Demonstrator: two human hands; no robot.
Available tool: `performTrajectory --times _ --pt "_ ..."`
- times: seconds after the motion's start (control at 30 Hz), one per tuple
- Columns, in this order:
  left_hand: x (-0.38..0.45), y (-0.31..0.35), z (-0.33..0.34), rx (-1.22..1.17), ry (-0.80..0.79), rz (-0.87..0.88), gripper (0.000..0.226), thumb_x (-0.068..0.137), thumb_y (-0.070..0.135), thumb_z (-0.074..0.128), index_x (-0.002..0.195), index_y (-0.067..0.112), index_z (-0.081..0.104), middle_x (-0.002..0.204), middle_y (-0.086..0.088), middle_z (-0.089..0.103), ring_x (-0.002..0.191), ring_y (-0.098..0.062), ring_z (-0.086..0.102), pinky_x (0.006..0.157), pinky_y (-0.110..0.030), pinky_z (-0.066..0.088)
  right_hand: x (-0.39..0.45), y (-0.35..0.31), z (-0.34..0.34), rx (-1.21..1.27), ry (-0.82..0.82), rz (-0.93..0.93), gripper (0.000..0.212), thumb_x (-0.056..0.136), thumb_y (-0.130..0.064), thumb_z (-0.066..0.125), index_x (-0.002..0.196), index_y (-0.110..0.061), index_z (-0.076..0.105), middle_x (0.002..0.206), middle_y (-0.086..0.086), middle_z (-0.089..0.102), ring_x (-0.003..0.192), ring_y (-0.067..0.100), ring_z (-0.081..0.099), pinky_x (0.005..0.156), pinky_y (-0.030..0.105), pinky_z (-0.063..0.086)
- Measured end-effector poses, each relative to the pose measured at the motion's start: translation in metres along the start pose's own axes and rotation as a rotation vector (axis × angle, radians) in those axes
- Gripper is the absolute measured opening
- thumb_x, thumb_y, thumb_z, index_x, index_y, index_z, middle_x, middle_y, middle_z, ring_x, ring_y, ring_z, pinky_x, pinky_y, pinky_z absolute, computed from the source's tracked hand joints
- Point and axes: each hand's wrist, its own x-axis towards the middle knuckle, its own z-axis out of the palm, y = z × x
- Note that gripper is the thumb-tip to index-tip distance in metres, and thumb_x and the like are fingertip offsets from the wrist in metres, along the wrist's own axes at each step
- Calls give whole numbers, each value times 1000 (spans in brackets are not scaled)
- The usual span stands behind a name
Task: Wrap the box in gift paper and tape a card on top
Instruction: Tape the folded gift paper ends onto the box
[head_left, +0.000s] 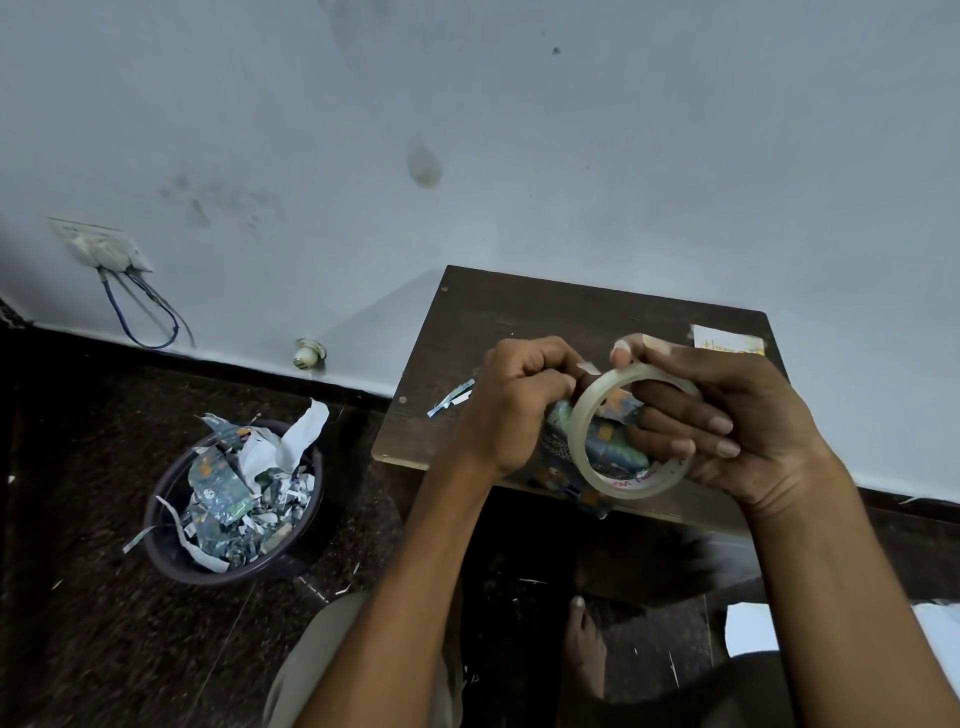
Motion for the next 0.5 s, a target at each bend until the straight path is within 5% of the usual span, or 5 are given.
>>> performTrajectory --times 0.13,0.23,0.5 --pt "-5 8 4 -143 1 -37 51 99 31 43 72 -6 65 63 -4 62 60 -12 57 62 -20 45 0 0 5 -42 82 0 20 95 -15 51 95 -2 66 40 -3 14 29 11 10 41 21 31" --pt "-2 6 4 -102 0 -81 53 96 36 54 73 -10 63 61 -19 54 60 -24 51 63 -32 42 1 -1 6 -74 117 8 25 99 -14 43 94 -2 65 40 -2 14 29 11 9 40 21 32" --pt "-2 12 8 -130 85 -131 34 93 21 52 64 7 61 55 7 56 56 -9 46 55 -21 40 1 -1 7 -88 93 29 18 95 -15 54 98 -1 65 39 -2 17 29 11 11 40 21 34"
